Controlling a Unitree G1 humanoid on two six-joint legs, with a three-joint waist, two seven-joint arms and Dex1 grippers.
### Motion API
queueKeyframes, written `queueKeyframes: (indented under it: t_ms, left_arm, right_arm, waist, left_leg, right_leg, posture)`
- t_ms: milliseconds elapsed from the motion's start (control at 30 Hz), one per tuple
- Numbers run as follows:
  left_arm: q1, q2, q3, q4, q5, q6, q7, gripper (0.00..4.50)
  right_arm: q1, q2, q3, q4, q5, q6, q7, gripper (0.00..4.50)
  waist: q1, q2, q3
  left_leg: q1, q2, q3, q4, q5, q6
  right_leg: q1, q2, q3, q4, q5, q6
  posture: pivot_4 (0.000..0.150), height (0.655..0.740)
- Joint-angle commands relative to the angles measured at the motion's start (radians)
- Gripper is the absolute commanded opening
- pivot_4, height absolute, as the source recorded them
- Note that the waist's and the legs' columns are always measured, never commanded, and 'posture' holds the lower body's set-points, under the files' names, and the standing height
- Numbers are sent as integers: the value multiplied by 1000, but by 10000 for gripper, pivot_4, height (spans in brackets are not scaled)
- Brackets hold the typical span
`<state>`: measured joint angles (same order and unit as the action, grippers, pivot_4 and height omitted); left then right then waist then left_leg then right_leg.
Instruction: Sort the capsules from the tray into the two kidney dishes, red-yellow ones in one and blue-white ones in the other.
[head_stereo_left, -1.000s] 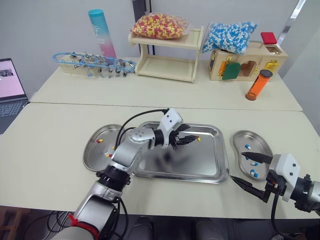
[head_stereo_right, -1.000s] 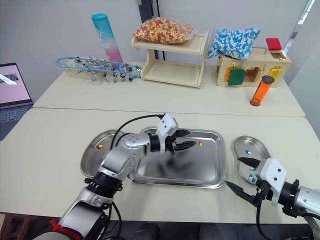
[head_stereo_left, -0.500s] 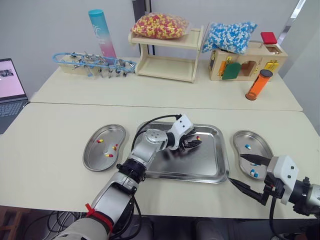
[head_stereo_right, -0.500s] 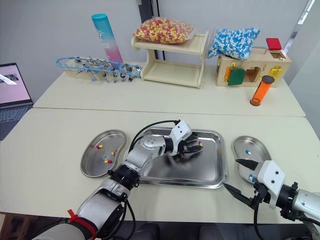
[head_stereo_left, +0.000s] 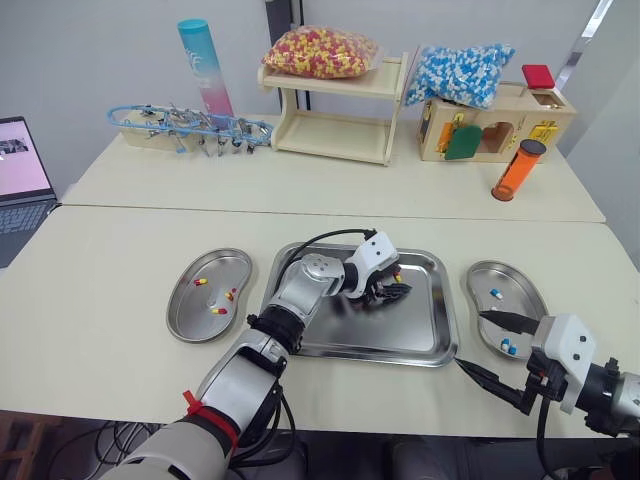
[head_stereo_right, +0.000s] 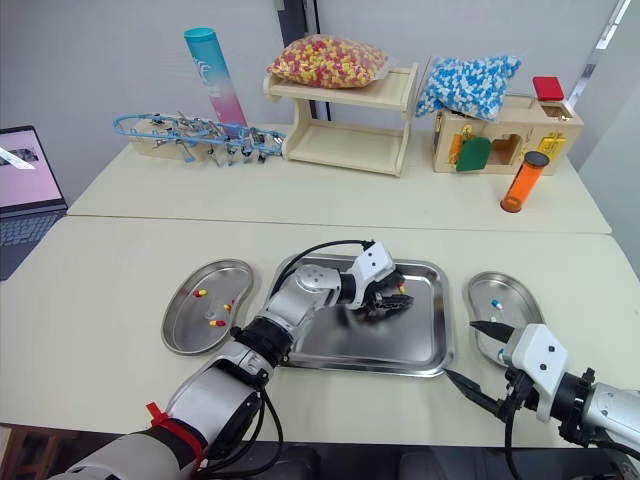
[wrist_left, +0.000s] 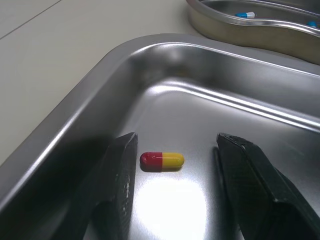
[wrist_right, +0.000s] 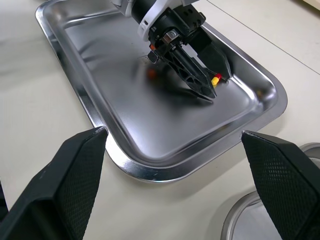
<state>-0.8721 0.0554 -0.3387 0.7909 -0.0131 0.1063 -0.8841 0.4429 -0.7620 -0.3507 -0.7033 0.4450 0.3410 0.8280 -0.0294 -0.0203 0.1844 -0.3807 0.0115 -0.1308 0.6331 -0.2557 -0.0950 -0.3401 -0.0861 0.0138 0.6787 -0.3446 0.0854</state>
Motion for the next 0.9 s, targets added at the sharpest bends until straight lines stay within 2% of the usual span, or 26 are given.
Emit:
queueKeyframes:
  t_ms: [33,100,167,400,567,733,900]
  left_arm:
    - [0,-3,1,21,22,-11,-11,14608]
    - [5,-1,2,18,25,-15,-14,7716]
    - [10,2,4,10,25,-17,-17,5065]
    - [24,34,28,-82,6,-12,-34,5058]
    - [63,106,71,-295,-34,47,-62,5051]
    - [143,223,134,-589,-103,194,-80,5050]
    - [281,426,325,-891,-218,402,-55,5049]
  right_arm:
    - [5,9,-9,-36,13,0,-4,45000]
    - [7,10,-7,-37,13,-1,-5,45000]
    - [6,10,-4,-36,13,-1,-6,45000]
    - [-15,8,11,-19,8,-8,-1,45000]
    - [-37,4,21,-20,10,-5,2,45000]
    - [-68,-3,38,-30,18,3,4,45000]
    - [-168,-18,87,-54,50,36,1,45000]
  waist:
    - [0,0,0]
    - [0,0,0]
    - [0,0,0]
    - [-2,0,0]
    - [-1,0,0]
    - [-4,1,0]
    - [-15,1,-1]
  left_leg:
    - [0,0,0,0,0,0]
    - [0,0,0,0,0,0]
    - [0,0,0,0,0,0]
    - [0,0,0,0,0,0]
    - [0,0,-1,0,1,-2]
    - [0,0,-1,0,2,-4]
    - [1,1,-1,-1,2,-4]
  right_leg:
    - [0,0,0,0,0,0]
    - [0,0,0,0,0,0]
    - [0,0,0,0,0,0]
    - [0,0,0,0,0,0]
    - [0,0,0,0,0,0]
    - [0,0,0,0,0,0]
    - [0,0,0,1,0,0]
  posture:
    - [1500,7400]
    - [1500,7400]
    - [1500,7400]
    - [1500,7400]
    - [1500,7400]
    - [1500,7400]
    - [1500,7400]
